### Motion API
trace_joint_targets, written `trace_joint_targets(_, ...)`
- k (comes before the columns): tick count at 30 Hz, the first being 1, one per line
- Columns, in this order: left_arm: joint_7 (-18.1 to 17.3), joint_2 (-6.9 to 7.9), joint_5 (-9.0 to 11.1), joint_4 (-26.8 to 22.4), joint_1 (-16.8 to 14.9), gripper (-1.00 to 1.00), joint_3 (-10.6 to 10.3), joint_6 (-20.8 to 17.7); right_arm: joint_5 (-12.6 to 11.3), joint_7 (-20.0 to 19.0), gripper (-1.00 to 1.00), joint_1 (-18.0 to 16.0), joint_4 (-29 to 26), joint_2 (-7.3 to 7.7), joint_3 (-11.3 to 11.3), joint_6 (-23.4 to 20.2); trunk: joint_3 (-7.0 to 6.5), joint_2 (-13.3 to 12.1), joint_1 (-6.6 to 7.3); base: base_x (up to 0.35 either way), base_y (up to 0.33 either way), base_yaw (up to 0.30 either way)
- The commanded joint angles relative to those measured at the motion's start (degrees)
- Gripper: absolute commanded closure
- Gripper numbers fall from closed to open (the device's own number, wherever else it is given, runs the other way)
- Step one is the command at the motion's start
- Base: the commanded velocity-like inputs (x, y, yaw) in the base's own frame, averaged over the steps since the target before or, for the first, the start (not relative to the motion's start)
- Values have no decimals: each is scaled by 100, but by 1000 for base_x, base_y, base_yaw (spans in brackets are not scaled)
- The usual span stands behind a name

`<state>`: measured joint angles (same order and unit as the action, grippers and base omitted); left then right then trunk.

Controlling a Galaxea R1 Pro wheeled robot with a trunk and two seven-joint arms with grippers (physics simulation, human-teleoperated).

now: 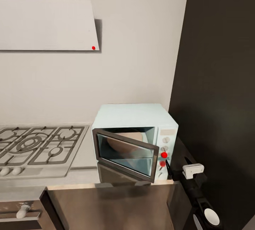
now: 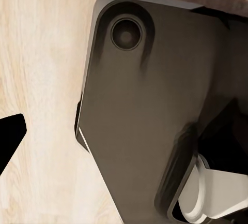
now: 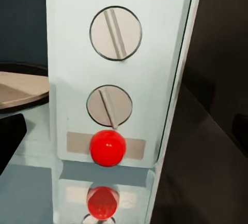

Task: In the kitchen, take the popcorn bag from the countertop, put it into the microwave, and heat it until the popcorn is cooked so the cooked popcorn ends up inside the bag.

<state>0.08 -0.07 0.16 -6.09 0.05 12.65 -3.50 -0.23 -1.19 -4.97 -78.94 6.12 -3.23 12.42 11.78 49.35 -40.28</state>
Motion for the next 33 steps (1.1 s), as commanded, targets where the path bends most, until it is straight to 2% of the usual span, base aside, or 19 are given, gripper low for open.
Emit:
trace_joint_targets(1, 1, -2, 2, -15, 2, -100, 20, -37, -4, -10, -100, -4, 2, 3, -3, 15, 7, 6, -1, 17, -16, 0)
trace_joint_targets(12, 1, -2, 2, -15, 4, -100, 19, -37, -4, -4, -100, -4, 2, 2, -9, 14, 7, 6, -1, 83, -2, 13)
trace_joint_targets(22, 1, -2, 2, -19, 4, -100, 18, -37, -4, -16, -100, -4, 2, 3, -29, 14, 7, 6, -1, 12, 0, 222)
trace_joint_targets(28, 1, -2, 2, -15, 4, -100, 18, -43, 9, -57, -100, -4, 2, 5, -51, 22, 7, 6, -1, 0, -12, 59)
trace_joint_targets(30, 1, -2, 2, -15, 0, -100, 18, -44, 22, -115, -100, -4, 2, 13, -53, 23, 7, 6, -1, 0, -114, 5)
trace_joint_targets(33, 1, -2, 2, -16, 3, -100, 18, -39, 34, -526, -100, -4, 2, 22, -49, 23, 7, 6, -1, 0, -207, 1)
